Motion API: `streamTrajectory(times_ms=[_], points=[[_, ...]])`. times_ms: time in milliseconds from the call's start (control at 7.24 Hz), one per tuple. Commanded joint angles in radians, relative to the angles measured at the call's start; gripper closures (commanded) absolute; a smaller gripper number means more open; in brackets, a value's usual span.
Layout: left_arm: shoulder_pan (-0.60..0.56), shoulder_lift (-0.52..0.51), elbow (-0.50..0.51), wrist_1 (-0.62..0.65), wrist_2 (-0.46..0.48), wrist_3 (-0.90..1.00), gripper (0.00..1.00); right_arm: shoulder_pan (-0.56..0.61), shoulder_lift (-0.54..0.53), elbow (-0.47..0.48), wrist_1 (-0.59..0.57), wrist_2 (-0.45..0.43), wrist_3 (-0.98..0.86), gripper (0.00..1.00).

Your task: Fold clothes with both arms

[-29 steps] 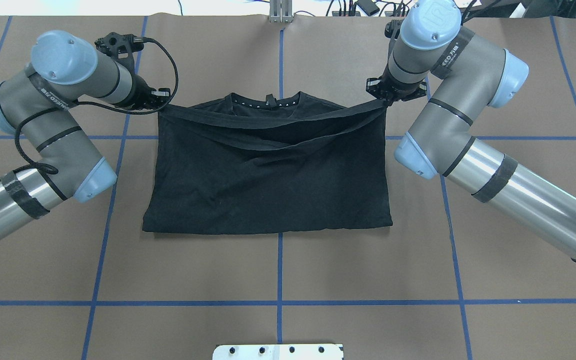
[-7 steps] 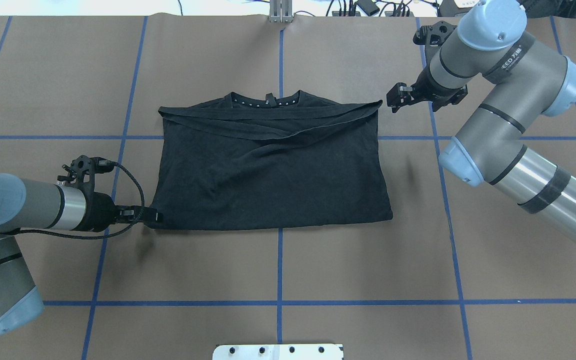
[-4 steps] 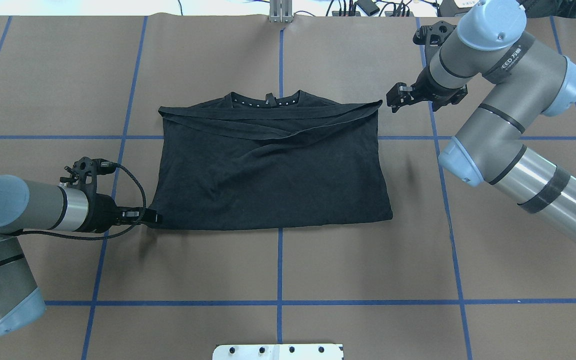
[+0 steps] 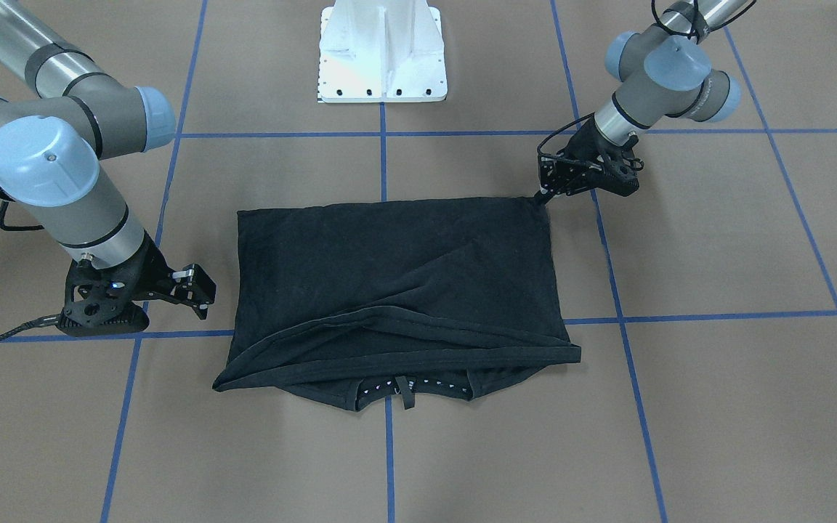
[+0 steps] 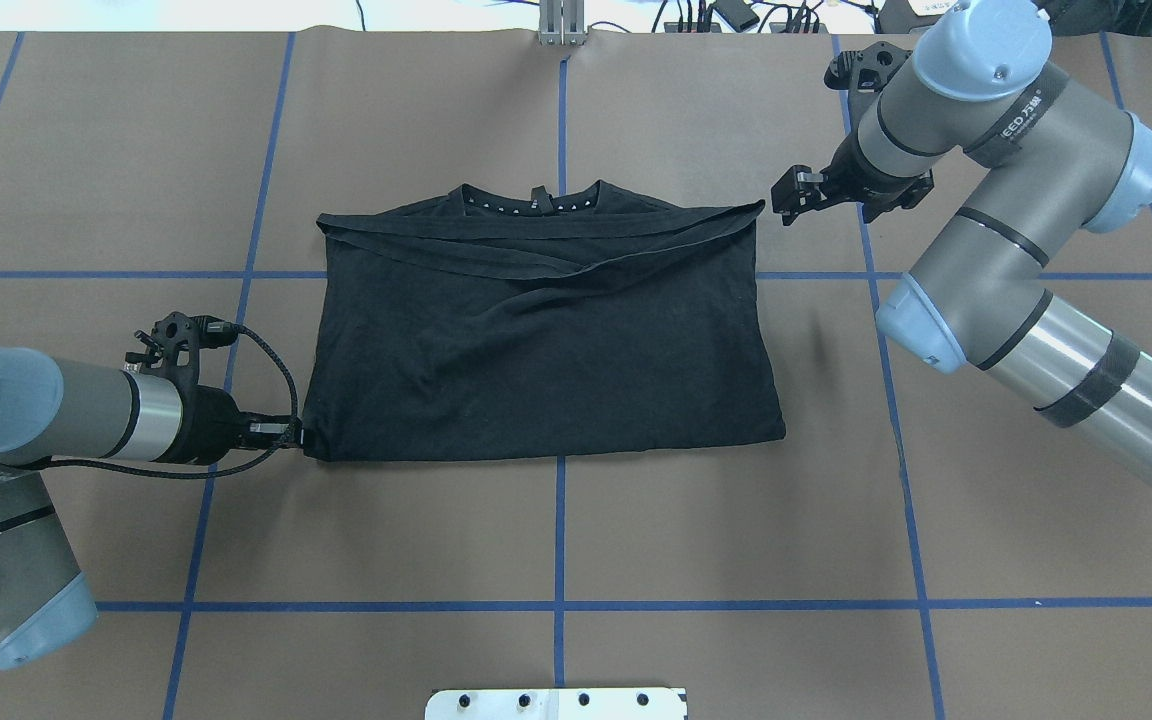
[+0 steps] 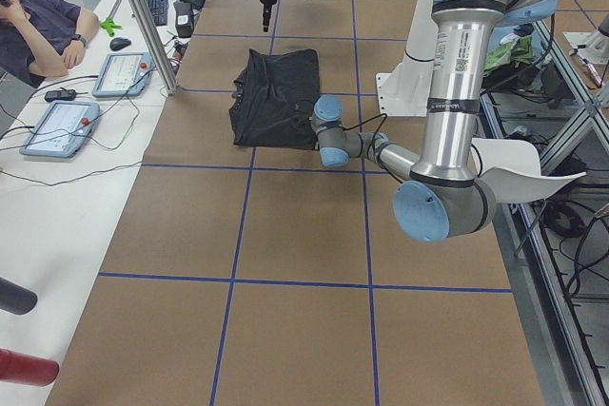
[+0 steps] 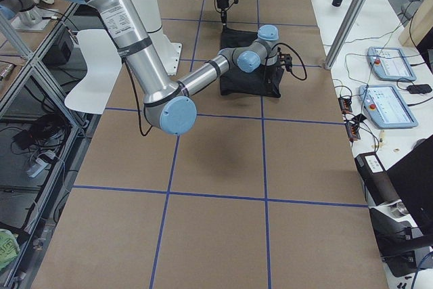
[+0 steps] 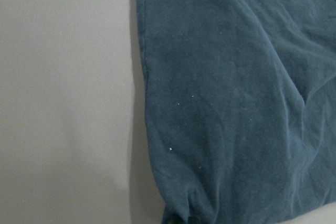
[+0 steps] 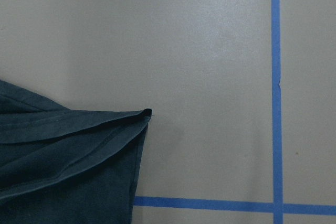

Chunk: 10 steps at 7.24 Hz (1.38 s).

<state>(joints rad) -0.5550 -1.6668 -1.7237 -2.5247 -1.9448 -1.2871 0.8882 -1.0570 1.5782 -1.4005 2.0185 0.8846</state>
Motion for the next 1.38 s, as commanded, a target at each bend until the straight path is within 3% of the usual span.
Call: streamTrajectory(times_ms=[0, 414, 553, 967, 1243], points=[[-0.008, 0.008, -0.007, 0.009, -0.006, 0.031, 1.00, 0.000, 0.000, 0.000, 0.000, 0.000, 0.001, 0.00], [-0.168, -0.019, 0.041, 0.104, -0.005, 0.315, 1.00, 0.000, 0.000, 0.000, 0.002, 0.000, 0.001, 0.00], [-0.249, -0.098, 0.118, 0.138, -0.006, 0.415, 1.00, 0.000, 0.000, 0.000, 0.002, 0.000, 0.001, 0.00], [-0.389, -0.420, 0.564, 0.133, -0.003, 0.598, 1.00, -0.002, 0.002, -0.003, 0.005, 0.000, 0.001, 0.00], [-0.417, -0.638, 0.841, 0.130, 0.007, 0.624, 1.00, -0.003, 0.003, 0.000, 0.005, 0.000, 0.007, 0.00]])
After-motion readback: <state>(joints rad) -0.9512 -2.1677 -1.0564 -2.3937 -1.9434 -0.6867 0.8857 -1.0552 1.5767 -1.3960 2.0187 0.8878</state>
